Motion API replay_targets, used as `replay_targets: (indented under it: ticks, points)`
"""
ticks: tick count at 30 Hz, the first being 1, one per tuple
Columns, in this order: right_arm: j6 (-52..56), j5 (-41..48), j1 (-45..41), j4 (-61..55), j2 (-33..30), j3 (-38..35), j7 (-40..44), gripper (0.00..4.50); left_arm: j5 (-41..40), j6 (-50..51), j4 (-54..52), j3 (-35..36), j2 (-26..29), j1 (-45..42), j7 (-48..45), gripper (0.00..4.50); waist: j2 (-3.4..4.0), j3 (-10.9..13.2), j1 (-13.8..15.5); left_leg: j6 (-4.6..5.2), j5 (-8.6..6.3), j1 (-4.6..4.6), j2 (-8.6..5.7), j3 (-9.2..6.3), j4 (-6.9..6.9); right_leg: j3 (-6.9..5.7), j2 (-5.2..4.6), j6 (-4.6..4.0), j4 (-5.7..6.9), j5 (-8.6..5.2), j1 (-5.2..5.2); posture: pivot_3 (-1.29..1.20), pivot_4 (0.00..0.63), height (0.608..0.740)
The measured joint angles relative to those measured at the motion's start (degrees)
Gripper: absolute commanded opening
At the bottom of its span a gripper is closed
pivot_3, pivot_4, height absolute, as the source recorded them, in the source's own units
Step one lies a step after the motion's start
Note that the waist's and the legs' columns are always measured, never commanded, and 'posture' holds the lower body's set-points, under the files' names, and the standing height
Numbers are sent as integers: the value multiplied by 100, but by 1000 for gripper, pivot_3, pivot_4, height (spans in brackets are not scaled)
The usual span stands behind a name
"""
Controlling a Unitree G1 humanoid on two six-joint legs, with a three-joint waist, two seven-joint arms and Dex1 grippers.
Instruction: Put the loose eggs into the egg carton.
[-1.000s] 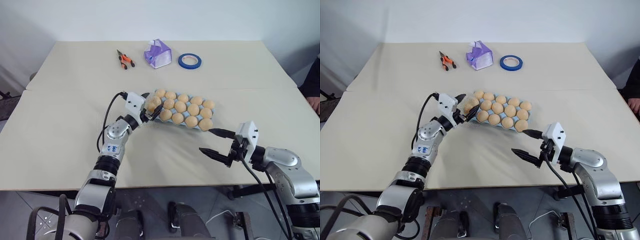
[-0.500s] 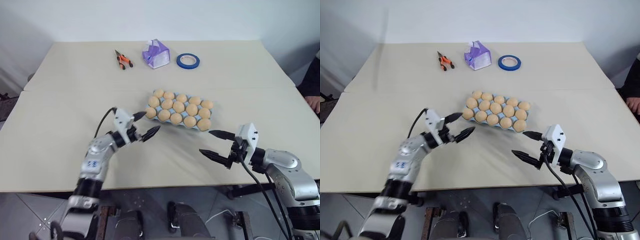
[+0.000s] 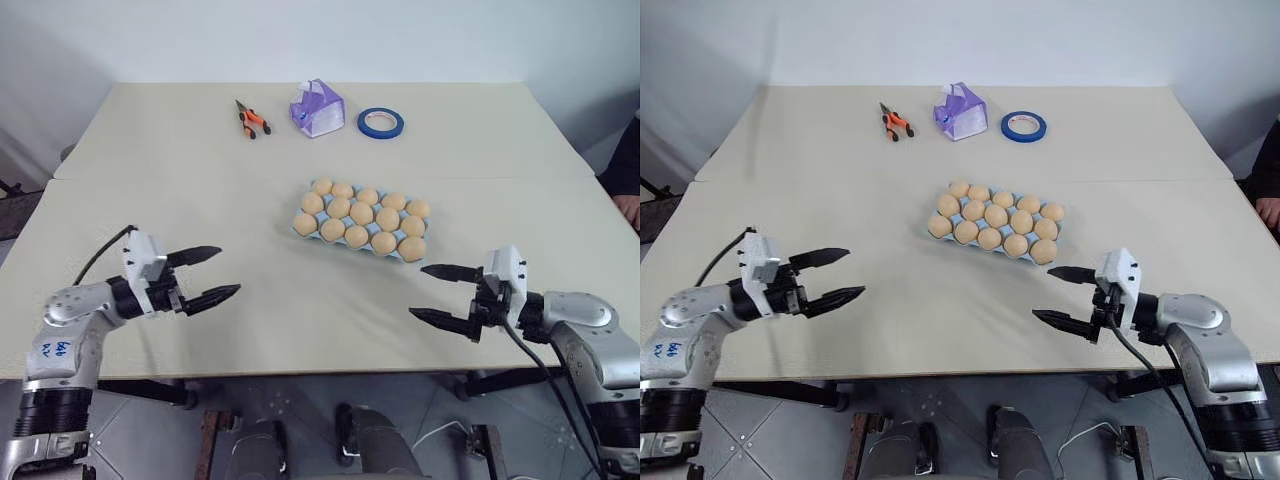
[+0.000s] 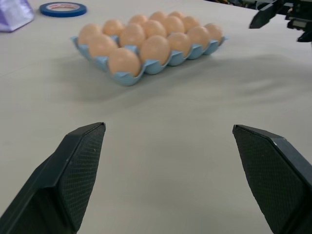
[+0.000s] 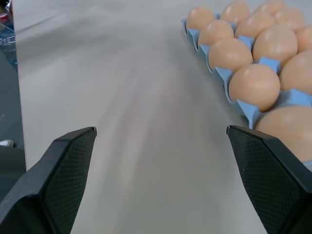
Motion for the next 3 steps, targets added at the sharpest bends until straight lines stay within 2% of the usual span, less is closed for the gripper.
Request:
replay_targets:
  ticks: [3]
  points:
    - [-139, -53, -149, 216, 55, 9, 91, 4500, 81, -190, 393, -9, -17, -255, -129, 4457, 0, 0, -3, 19, 4, -1, 5, 0, 0, -1, 3, 1, 6, 1, -3, 0, 150, 740]
